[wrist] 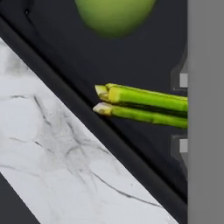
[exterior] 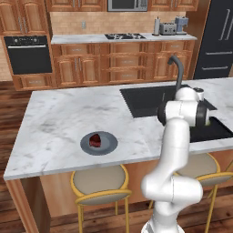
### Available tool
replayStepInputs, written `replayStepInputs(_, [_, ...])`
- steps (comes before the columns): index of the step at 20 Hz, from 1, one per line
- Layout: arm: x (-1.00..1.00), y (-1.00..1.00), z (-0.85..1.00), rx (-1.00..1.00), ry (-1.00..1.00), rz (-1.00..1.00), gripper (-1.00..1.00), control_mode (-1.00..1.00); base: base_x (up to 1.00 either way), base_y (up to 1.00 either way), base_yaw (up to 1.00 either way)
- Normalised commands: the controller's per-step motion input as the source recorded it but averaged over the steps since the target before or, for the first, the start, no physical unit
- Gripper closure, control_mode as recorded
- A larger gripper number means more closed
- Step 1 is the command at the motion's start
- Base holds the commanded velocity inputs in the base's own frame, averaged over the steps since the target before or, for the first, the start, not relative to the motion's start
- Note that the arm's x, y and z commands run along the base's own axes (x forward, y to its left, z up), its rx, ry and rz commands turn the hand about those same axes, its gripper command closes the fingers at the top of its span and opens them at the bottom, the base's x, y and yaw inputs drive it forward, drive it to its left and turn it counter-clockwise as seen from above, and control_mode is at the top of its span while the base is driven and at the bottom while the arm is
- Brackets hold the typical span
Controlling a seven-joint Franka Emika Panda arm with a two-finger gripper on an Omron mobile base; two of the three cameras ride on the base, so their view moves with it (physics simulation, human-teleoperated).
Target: Create a steak meal by picking up the steak and asparagus from the tray and placing them on the plate. Leave the lime on the tray.
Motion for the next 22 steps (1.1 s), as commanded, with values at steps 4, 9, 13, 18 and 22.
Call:
replayStepInputs(4, [-0.58,0.0,-0.06,0.0,-0.32,-0.06,1.0,-1.0,0.0,0.0,0.0])
replayStepInputs(9, [-0.42,0.04,0.66,0.01,-0.16,-0.02,1.0,-1.0,0.0,0.0,0.0])
replayStepInputs(13, [-0.2,0.28,1.0,0.0,-0.09,0.0,1.0,-1.0,0.0,0.0,0.0])
replayStepInputs(18, [-0.17,0.6,1.0,-0.01,-0.01,0.09,1.0,-1.0,0.0,0.0,0.0])
replayStepInputs(22, [-0.33,0.85,0.82,-0.03,0.0,0.12,1.0,-1.0,0.0,0.0,0.0])
